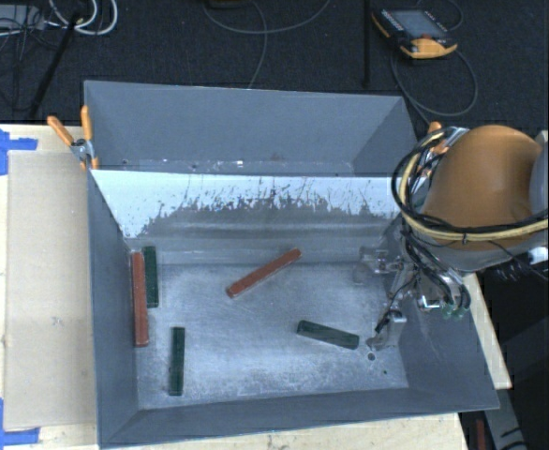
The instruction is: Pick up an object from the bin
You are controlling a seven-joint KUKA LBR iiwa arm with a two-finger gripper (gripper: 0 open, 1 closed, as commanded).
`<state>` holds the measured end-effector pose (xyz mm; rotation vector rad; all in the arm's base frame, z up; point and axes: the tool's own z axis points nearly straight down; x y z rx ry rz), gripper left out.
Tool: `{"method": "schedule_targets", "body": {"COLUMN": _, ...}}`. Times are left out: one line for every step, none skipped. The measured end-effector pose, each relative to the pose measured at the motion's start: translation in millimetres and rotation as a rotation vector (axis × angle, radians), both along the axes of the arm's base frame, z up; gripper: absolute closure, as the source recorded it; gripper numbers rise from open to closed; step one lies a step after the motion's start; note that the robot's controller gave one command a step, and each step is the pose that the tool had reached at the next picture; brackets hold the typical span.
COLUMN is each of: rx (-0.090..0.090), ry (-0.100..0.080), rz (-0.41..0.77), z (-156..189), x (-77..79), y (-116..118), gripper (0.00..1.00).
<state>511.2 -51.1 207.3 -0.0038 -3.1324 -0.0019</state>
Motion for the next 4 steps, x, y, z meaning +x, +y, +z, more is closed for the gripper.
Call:
{"method": "schedule_targets", "body": {"rx": -0.001, "ry": -0.001, "rz": -0.149, "z": -141.9, "x": 7.4, "y": 4.0, "gripper": 0.00}}
{"method": "schedule_targets", "body": {"rx": -0.002, "ry": -0.008, "rz": -0.145, "z": -137.6, "x": 9.6, "y": 4.0, "gripper": 1.00}}
{"method": "schedule_targets", "body": {"rx": -0.001, "ry": -0.015, "rz": -0.168, "z": -32.6, "x": -3.1, "y": 6.8, "gripper": 1.00}}
{"method": "schedule_targets", "body": {"rx": -0.002, "ry": -0.015, "rz": -0.154, "z": 20.1, "x": 2.4, "y": 2.6, "gripper": 1.00}}
